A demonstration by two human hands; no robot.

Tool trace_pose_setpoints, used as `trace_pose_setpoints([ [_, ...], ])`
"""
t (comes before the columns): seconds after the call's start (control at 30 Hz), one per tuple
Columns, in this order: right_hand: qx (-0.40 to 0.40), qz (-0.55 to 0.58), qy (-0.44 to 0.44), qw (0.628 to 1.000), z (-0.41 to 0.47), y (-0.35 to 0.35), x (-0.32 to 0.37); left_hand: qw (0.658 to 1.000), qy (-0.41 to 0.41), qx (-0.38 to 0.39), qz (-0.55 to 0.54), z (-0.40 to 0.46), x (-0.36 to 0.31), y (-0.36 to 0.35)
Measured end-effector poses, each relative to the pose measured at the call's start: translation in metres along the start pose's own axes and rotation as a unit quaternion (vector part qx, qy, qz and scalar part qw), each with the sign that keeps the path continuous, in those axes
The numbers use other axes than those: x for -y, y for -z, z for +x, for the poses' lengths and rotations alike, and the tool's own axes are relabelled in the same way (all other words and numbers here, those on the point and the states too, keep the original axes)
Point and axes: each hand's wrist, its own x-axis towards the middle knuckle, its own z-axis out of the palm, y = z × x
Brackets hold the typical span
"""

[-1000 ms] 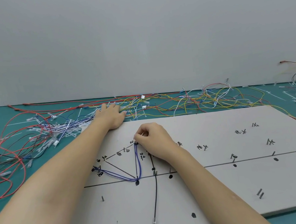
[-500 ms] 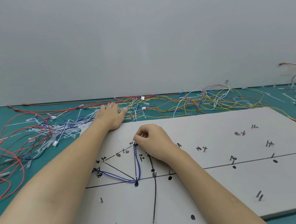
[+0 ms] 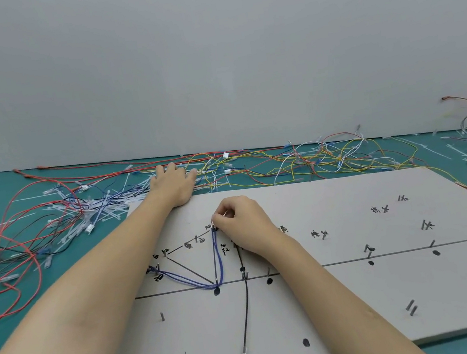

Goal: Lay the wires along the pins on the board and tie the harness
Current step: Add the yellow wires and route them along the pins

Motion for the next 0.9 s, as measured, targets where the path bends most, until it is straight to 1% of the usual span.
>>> trace_pose_setpoints([
  [0.17, 0.004, 0.010, -0.004, 1.000, -0.001, 0.000, 0.001, 0.996, 0.021, -0.090, -0.017, -0.001, 0.001, 0.003],
  [0.23, 0.005, 0.011, -0.003, 1.000, -0.001, 0.000, 0.000, 0.993, 0.024, -0.104, -0.048, 0.001, 0.005, 0.004],
  [0.37, 0.009, 0.012, -0.004, 1.000, -0.001, 0.001, 0.001, 0.985, 0.044, -0.102, -0.132, 0.004, 0.018, 0.011],
  [0.43, 0.010, 0.011, -0.003, 1.000, -0.001, 0.001, 0.001, 0.982, 0.050, -0.091, -0.157, 0.006, 0.022, 0.014],
  [0.6, 0.011, 0.013, -0.004, 1.000, -0.001, 0.001, 0.001, 0.988, 0.093, -0.053, -0.110, 0.006, 0.031, 0.020],
  [0.7, 0.011, 0.012, -0.004, 1.000, -0.001, 0.001, 0.001, 0.987, 0.104, -0.026, -0.123, 0.005, 0.037, 0.025],
  [0.77, 0.012, 0.010, -0.004, 1.000, -0.001, 0.001, 0.001, 0.982, 0.103, -0.030, -0.158, 0.006, 0.037, 0.029],
  [0.83, 0.012, 0.008, -0.005, 1.000, -0.001, 0.001, 0.001, 0.972, 0.101, -0.054, -0.203, 0.005, 0.036, 0.034],
  [0.87, 0.011, 0.007, -0.005, 1.000, -0.001, 0.001, 0.001, 0.961, 0.100, -0.077, -0.245, 0.005, 0.034, 0.036],
  [0.9, 0.011, 0.006, -0.005, 1.000, -0.001, 0.001, 0.001, 0.943, 0.098, -0.104, -0.302, 0.005, 0.033, 0.039],
])
